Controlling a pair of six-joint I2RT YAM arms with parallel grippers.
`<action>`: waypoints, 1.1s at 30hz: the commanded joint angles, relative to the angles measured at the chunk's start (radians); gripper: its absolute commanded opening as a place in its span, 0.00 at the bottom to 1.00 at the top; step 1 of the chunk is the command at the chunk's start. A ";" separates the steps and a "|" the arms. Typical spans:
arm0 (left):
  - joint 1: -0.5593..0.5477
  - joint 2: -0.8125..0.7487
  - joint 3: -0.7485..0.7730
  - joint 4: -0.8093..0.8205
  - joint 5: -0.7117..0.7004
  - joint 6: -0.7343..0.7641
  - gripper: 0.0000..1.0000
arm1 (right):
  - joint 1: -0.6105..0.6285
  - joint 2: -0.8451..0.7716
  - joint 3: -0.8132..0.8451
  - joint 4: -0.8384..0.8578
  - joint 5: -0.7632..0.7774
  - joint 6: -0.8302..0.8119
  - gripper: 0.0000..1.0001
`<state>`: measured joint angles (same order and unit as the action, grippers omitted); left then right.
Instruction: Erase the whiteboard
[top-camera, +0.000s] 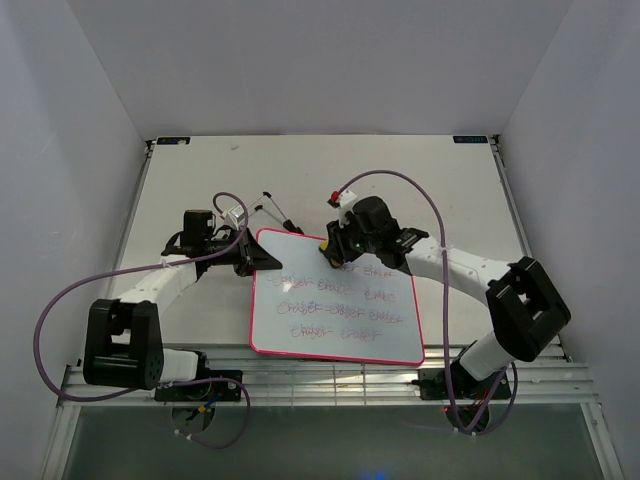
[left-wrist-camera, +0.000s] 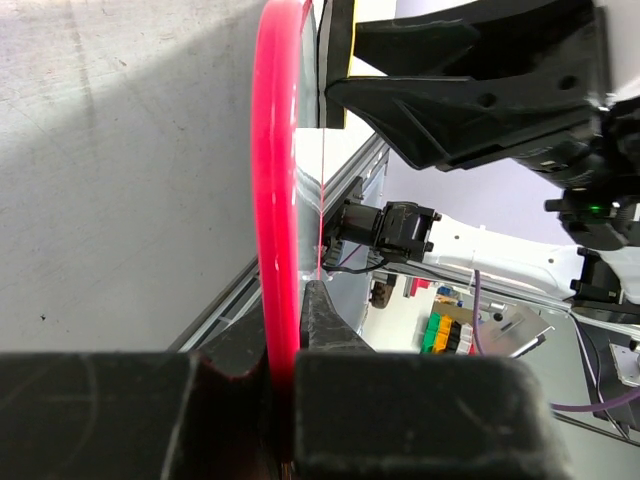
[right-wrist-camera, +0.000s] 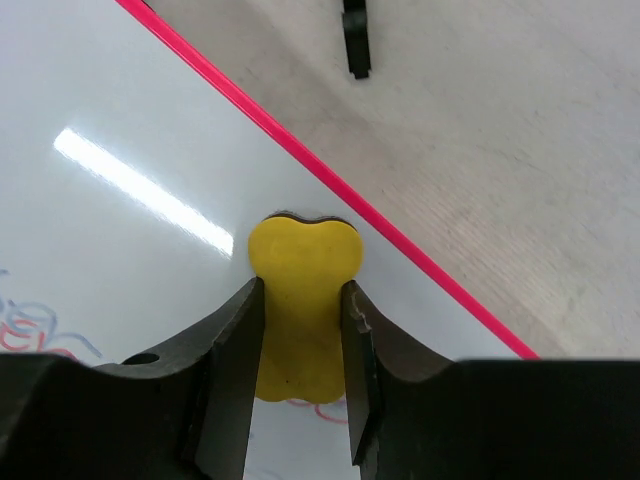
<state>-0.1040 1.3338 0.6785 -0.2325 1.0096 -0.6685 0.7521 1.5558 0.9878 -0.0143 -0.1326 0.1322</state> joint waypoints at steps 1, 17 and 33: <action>0.003 -0.071 0.018 0.082 -0.118 0.086 0.00 | 0.003 -0.002 -0.112 -0.159 0.056 -0.006 0.25; 0.003 -0.059 0.004 0.090 -0.105 0.079 0.00 | 0.216 0.092 0.059 -0.022 -0.090 0.109 0.25; 0.003 -0.065 0.010 0.064 -0.123 0.090 0.00 | -0.385 -0.243 -0.474 -0.266 0.016 0.208 0.25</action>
<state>-0.0933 1.3144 0.6643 -0.2317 1.0138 -0.6704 0.4038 1.2999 0.5873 -0.0093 -0.1558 0.3679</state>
